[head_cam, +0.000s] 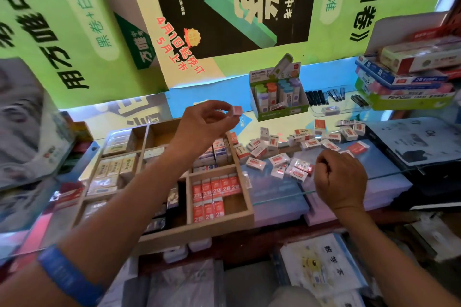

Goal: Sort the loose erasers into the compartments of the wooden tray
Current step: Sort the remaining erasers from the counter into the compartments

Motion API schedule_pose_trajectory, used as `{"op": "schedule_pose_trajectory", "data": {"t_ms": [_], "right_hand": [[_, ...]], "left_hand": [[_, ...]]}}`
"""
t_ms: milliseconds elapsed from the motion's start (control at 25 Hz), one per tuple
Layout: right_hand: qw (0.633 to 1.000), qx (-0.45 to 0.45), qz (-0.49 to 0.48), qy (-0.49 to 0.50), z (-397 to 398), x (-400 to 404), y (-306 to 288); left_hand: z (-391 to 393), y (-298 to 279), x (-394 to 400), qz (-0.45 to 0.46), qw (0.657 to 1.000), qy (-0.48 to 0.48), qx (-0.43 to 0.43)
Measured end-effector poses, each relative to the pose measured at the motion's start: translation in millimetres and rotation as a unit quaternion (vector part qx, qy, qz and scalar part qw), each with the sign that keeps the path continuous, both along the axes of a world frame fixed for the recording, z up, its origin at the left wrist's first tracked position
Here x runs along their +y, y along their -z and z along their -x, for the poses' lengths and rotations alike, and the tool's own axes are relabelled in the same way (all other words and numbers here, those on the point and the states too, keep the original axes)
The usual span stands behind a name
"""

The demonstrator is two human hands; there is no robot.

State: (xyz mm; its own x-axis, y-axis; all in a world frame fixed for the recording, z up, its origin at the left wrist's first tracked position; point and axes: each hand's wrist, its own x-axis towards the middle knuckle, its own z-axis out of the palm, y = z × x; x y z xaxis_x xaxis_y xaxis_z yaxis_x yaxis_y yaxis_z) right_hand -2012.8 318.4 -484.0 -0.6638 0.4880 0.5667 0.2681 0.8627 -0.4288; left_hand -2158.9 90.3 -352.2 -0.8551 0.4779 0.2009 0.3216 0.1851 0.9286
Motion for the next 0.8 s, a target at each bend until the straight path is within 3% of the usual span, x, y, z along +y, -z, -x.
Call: {"op": "schedule_pose_trajectory", "data": {"t_ms": [80,160,240,360,440,600,800], "right_hand": [[0.995,0.022,0.096,0.027,-5,-6,-13],[0.967,0.119,0.224,0.025,-15,-34,-38],[0.918,0.17,0.343,-0.103,-19,-78,-71],[0.807,0.0,0.514,-0.291,-12,-133,-101],[0.757,-0.085,0.566,-0.315,-11,-148,-101],[0.685,-0.064,0.643,-0.336,-18,-156,-99],[0.655,-0.037,0.677,-0.334,-27,-148,-102]], "left_hand": [[-23,-1,-30,0.071,0.993,0.034,0.084],[-50,-1,-59,0.106,0.983,0.069,0.132],[-76,2,-78,0.11,0.977,0.093,0.155],[-96,15,-93,0.128,0.962,0.099,0.218],[-102,23,-100,0.117,0.963,0.081,0.231],[-114,24,-103,0.084,0.972,0.032,0.216],[-116,25,-102,0.014,0.994,0.043,0.096]]}}
